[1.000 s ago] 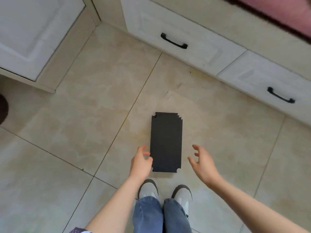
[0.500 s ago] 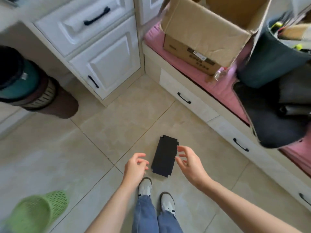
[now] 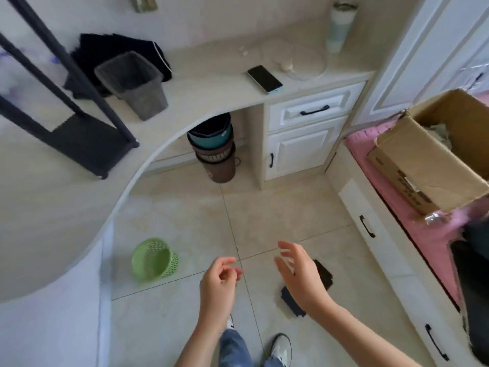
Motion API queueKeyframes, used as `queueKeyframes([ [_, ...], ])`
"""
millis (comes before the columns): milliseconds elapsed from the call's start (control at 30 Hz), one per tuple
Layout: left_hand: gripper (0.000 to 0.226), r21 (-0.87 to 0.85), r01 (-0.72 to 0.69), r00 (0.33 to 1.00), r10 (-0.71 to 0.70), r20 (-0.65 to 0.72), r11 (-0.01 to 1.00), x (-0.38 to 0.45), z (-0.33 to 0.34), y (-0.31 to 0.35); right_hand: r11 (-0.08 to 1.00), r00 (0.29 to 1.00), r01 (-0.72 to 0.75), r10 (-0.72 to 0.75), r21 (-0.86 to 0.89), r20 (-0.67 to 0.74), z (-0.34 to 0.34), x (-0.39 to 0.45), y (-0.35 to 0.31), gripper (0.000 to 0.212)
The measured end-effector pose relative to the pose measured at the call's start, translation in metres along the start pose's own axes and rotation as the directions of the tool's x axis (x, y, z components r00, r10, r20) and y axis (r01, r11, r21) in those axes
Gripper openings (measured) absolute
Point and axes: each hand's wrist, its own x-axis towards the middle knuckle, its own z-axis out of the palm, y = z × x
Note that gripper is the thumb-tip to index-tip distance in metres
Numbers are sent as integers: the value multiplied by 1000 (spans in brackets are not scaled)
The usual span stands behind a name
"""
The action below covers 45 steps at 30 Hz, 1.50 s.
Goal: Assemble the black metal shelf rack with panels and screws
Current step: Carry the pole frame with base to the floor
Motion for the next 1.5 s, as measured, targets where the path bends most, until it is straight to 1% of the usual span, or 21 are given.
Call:
queueKeyframes([
  [133, 27, -91, -16, 988, 2, -154, 996, 1, -65, 11, 993, 989, 114, -115, 12, 93, 32, 14, -69, 37],
  [233, 28, -125, -46, 971, 15, -238, 991, 14, -110, 20, 984, 978, 172, -175, 38, 115, 56, 28, -116, 34],
  [467, 24, -122, -122, 923, 68, -378, 985, 62, -213, 45, 965, 958, 254, -261, 68, 118, 116, 66, -210, 29],
  [600, 28, -112, -167, 903, 106, -416, 980, 92, -264, 71, 951, 947, 289, -300, 105, 110, 139, 93, -260, 28],
  [700, 30, -85, -241, 867, 175, -467, 967, 117, -298, 98, 941, 942, 302, -319, 152, 102, 147, 117, -301, 30],
  [800, 28, -63, -340, 800, 254, -543, 938, 146, -326, 131, 921, 928, 338, -360, 196, 95, 148, 144, -341, 28],
  [967, 35, -37, -461, 699, 337, -631, 887, 186, -357, 186, 877, 886, 432, -456, 208, 84, 141, 195, -406, 26],
  [1067, 37, -75, -524, 663, 351, -662, 848, 208, -363, 215, 855, 865, 474, -496, 213, 69, 138, 224, -440, 31],
  [1167, 34, -111, -564, 636, 344, -691, 818, 229, -361, 232, 834, 845, 511, -532, 209, 59, 138, 249, -469, 42],
  [1300, 21, -89, -620, 562, 362, -744, 780, 249, -355, 242, 803, 820, 547, -570, 237, 40, 140, 278, -501, 53],
  [1367, 18, -91, -648, 532, 364, -764, 756, 253, -354, 247, 780, 805, 562, -592, 274, 36, 140, 291, -517, 54],
  [1433, 24, -82, -678, 504, 382, -775, 730, 257, -356, 252, 750, 787, 564, -615, 345, 51, 139, 300, -534, 50],
  [1500, 33, -69, -682, 491, 387, -781, 728, 263, -360, 256, 711, 760, 566, -646, 417, 70, 140, 308, -549, 45],
])
